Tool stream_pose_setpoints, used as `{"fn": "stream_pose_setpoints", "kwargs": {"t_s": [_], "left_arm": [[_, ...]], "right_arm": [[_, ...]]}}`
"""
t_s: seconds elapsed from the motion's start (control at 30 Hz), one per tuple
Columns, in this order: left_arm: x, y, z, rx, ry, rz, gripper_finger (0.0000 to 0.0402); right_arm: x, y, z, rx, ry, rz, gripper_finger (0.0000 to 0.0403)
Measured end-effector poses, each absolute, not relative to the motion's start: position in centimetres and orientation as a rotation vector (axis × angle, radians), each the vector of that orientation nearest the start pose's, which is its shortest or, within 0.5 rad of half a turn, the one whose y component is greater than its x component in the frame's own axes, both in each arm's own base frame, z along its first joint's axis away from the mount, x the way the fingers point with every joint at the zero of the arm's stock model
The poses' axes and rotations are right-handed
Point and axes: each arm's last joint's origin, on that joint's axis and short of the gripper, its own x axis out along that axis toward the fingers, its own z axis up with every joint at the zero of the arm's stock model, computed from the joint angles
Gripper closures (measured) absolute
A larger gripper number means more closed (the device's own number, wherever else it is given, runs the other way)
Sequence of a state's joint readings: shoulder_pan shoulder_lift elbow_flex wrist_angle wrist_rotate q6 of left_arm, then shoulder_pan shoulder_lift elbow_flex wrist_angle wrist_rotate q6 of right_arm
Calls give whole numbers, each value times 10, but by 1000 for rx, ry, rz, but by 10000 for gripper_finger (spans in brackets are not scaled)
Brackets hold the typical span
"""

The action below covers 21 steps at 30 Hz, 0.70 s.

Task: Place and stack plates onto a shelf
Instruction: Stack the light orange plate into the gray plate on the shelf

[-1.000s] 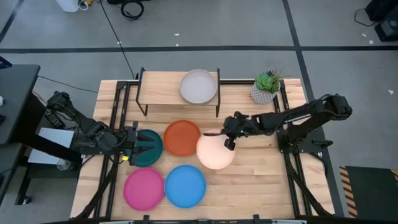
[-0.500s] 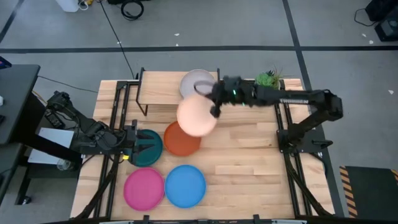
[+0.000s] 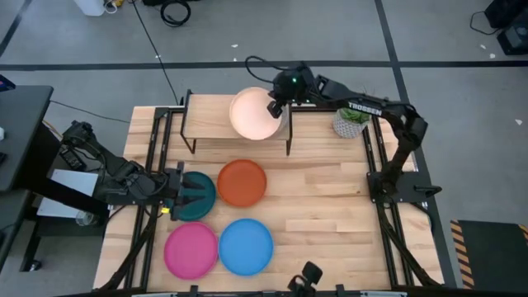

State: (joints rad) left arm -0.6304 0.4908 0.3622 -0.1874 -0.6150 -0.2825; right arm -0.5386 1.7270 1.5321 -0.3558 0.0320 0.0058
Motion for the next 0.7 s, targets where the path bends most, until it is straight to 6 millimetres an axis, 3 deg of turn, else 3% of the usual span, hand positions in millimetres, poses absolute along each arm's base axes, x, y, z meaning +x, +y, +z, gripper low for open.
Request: {"fn": "stream_pose_setpoints", "kwargs": {"t_s": [0.47, 0.7], "left_arm": [[110, -60, 227, -121, 260, 14, 260], [110, -60, 227, -125, 260, 14, 260]], "right_arm": [[319, -225, 326, 169, 571, -636, 375], [315, -225, 321, 189, 627, -627, 361]]}}
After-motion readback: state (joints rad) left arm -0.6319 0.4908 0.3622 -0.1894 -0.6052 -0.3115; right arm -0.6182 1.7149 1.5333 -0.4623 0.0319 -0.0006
